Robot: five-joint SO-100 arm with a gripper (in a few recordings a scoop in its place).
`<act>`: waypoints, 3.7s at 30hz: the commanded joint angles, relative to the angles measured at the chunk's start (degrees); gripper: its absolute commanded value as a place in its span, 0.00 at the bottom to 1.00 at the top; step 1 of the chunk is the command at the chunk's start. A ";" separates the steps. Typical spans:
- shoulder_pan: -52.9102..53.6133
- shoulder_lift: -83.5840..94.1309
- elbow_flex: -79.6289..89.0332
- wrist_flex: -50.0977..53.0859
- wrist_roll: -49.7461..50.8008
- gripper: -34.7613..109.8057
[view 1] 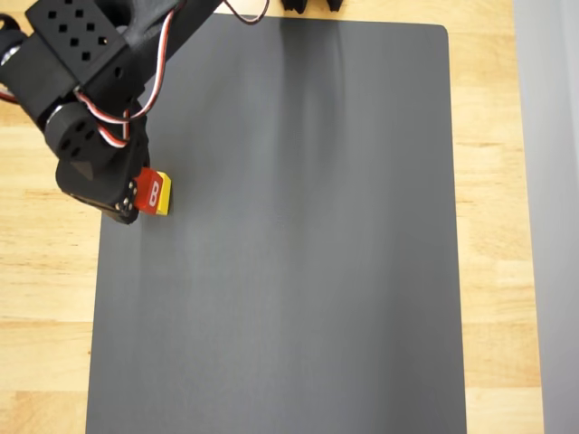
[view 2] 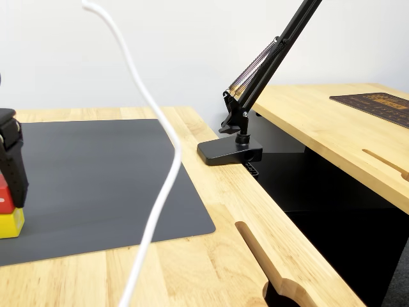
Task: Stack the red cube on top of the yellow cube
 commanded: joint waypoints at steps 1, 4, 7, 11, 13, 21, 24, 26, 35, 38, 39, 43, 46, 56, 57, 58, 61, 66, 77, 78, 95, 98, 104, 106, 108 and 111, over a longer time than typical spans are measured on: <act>0.70 1.41 -0.53 0.09 -0.53 0.26; 0.70 1.41 -0.35 -0.09 -0.53 0.27; 0.70 1.41 -0.35 -0.35 -0.26 0.30; 0.70 1.32 -0.26 -0.44 0.00 0.33; 0.70 1.32 -0.18 -0.44 0.00 0.34; 0.62 1.67 0.53 -0.62 -0.26 0.37; 0.53 2.81 2.64 -1.58 -0.70 0.39; 0.26 5.19 6.68 -3.78 -1.05 0.39; -0.26 10.81 15.29 -7.47 -0.70 0.41; -0.18 11.87 15.64 -7.38 -0.62 0.42; -0.18 12.39 16.00 -7.38 -0.62 0.43; -0.62 15.64 19.51 -8.35 -0.97 0.43; -0.79 17.14 20.39 -8.44 -0.62 0.44; -1.67 22.24 20.48 -5.98 0.00 0.44; -1.93 22.94 20.48 -5.45 -0.18 0.44; -2.02 23.73 20.48 -5.10 0.00 0.44; -2.64 25.75 20.48 -4.04 0.26 0.44; -3.60 29.27 20.57 -1.67 0.97 0.44; -8.26 42.01 27.60 1.85 1.93 0.39; -8.79 42.80 28.04 2.29 2.02 0.38; -16.26 61.79 43.68 2.99 4.92 0.27; -17.14 64.95 46.76 2.81 5.27 0.25; -17.40 73.48 55.81 0.26 6.59 0.24; -18.02 76.55 59.59 -0.44 6.68 0.24; -18.54 79.63 63.46 -1.41 6.68 0.24; -19.51 83.14 68.82 -2.72 6.42 0.24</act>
